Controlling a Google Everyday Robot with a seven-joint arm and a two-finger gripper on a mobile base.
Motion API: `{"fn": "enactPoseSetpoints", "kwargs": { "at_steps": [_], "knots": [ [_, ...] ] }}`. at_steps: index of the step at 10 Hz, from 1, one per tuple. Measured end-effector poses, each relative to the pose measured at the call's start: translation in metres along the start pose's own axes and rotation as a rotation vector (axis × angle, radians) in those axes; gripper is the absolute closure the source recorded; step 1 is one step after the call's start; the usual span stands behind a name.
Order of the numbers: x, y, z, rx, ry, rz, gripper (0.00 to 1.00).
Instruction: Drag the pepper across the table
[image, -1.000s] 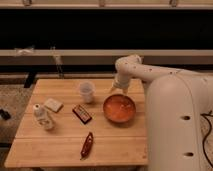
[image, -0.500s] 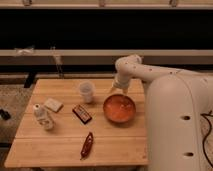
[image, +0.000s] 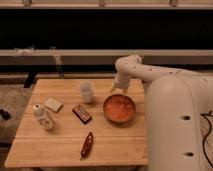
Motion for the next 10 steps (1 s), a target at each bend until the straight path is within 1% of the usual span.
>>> {"fn": "enactPoseSetpoints", "kwargs": {
  "at_steps": [7,8,9,10],
  "knots": [
    [-0.001,0.001,0.000,0.001,-0.004,-0.001,0.35],
    [-0.001,0.000,-0.001,0.009,-0.019,-0.013,0.35],
    [0.001,-0.001,-0.005,0.008,-0.040,-0.030,0.35],
    [0.010,-0.007,-0.010,0.012,-0.069,-0.054,0.35]
  ]
}}
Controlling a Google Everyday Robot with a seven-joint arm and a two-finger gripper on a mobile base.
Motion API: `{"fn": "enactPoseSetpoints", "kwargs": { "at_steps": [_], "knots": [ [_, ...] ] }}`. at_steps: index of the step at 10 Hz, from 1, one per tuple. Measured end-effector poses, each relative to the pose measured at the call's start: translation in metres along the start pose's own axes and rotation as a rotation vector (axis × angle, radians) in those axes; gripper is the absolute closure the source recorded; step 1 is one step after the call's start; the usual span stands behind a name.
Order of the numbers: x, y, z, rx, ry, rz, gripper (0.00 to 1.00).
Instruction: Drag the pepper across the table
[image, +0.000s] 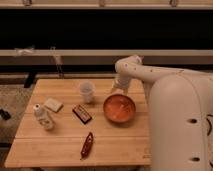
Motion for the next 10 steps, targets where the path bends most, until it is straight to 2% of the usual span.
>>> {"fn": "enactPoseSetpoints", "kwargs": {
  "at_steps": [2,4,7,8,10],
  "knots": [
    [0.031,0.003,-0.012,-0.006,-0.036,-0.041,0.35],
    [0.073,0.010,-0.027,-0.010,-0.057,-0.078,0.35],
    [0.132,0.028,-0.055,-0.016,-0.060,-0.138,0.35],
    [0.150,0.033,-0.070,-0.007,-0.060,-0.166,0.35],
    [0.179,0.042,-0.083,0.024,-0.039,-0.207,0.35]
  ]
}}
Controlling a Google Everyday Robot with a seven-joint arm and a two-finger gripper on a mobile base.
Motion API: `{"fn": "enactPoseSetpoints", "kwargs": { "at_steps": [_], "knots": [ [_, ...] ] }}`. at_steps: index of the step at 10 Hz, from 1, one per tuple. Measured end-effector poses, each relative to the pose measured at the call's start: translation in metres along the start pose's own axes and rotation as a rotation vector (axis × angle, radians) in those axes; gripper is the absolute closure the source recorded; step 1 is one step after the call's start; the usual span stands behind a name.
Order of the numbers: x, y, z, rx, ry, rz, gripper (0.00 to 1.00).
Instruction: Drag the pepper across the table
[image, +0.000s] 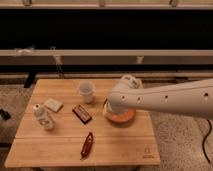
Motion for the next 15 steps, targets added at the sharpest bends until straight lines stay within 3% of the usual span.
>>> {"fn": "enactPoseSetpoints", "kwargs": {
  "at_steps": [3,4,10,15],
  "knots": [
    [0.032,0.027,0.012,0.020,0.057,-0.031,0.35],
    [0.040,0.045,0.030,0.016,0.088,-0.028,0.35],
    [0.044,0.098,0.065,-0.005,0.156,0.039,0.35],
    [0.055,0.099,0.095,-0.001,0.198,0.087,0.35]
  ]
}}
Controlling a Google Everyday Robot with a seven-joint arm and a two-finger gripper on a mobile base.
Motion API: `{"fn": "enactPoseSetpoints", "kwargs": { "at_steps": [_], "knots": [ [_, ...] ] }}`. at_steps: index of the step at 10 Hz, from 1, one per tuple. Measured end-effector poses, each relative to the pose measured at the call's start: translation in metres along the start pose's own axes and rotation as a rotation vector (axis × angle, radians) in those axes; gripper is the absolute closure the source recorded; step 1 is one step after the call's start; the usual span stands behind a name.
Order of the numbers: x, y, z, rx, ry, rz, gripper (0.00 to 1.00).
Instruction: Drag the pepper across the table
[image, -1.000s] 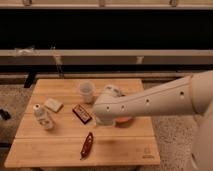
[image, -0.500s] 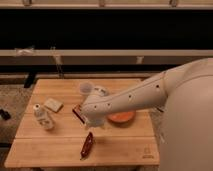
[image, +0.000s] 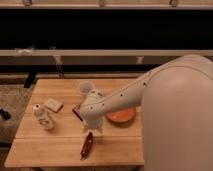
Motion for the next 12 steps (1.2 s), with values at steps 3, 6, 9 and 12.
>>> {"fn": "enactPoseSetpoints", "kwargs": {
  "at_steps": [3,6,9,12],
  "knots": [
    [0.003,-0.007,0.006,-0.011,-0.013,0.032,0.35],
    [0.003,-0.001,0.008,-0.018,-0.023,0.038,0.35],
    [0.004,-0.008,0.008,-0.003,-0.025,0.042,0.35],
    [0.004,-0.006,0.009,0.001,-0.026,0.037,0.35]
  ]
}}
